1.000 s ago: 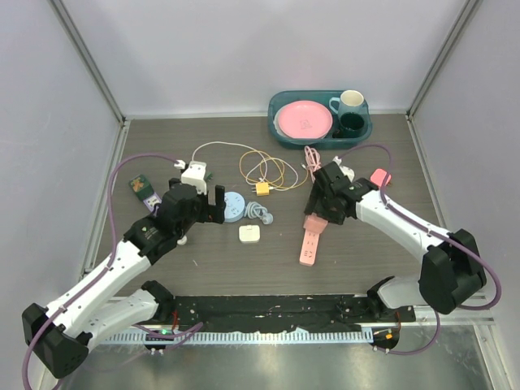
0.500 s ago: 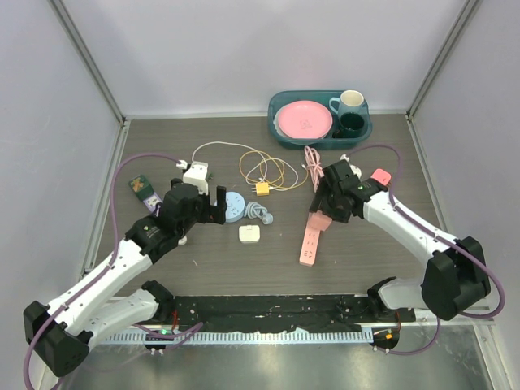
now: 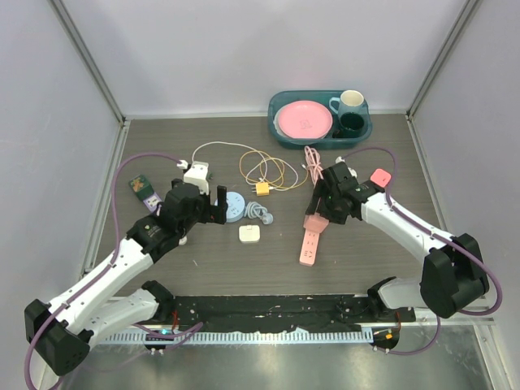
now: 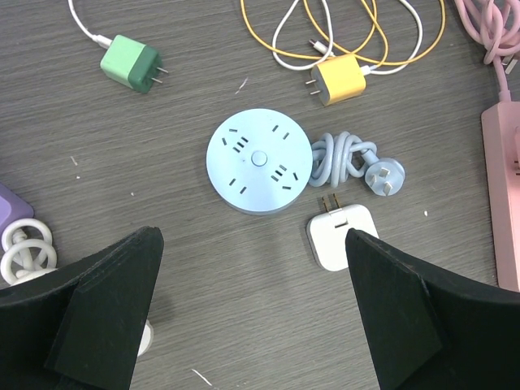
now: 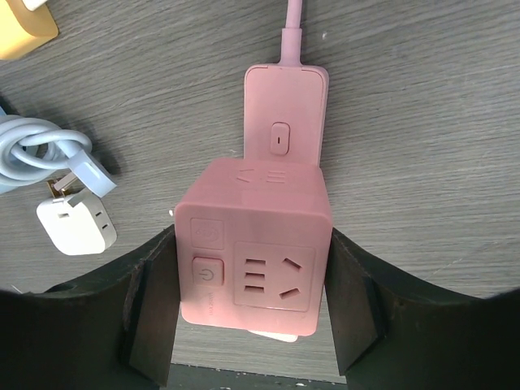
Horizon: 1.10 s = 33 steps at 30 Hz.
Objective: Insert the plug
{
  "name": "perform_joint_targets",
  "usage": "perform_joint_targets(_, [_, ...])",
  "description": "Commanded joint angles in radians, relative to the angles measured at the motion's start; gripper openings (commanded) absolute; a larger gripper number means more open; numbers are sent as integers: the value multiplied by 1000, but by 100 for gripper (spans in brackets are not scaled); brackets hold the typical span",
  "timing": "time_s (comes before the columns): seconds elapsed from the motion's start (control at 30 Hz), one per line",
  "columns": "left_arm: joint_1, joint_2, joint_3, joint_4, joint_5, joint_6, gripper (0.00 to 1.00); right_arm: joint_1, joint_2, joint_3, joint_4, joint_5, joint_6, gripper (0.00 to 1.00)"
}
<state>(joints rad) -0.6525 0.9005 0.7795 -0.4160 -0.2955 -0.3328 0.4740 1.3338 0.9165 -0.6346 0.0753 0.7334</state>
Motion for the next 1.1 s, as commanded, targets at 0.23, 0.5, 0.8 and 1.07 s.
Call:
perform_joint_targets(0.23, [-2, 6, 7, 33, 1, 0, 100, -2, 8, 18, -34, 34, -42, 1])
perform_joint_targets(0.5, [-2, 15, 7, 36, 4, 0, 100, -2, 2, 27, -51, 46, -48, 1])
perform_joint_targets(0.8, [-2, 20, 6, 39, 7, 0, 100, -2, 1, 33, -70, 63, -55, 1])
perform_joint_targets(1.07, [-2, 26, 6, 39, 12, 0, 100, -2, 21, -40, 1, -6, -49, 1])
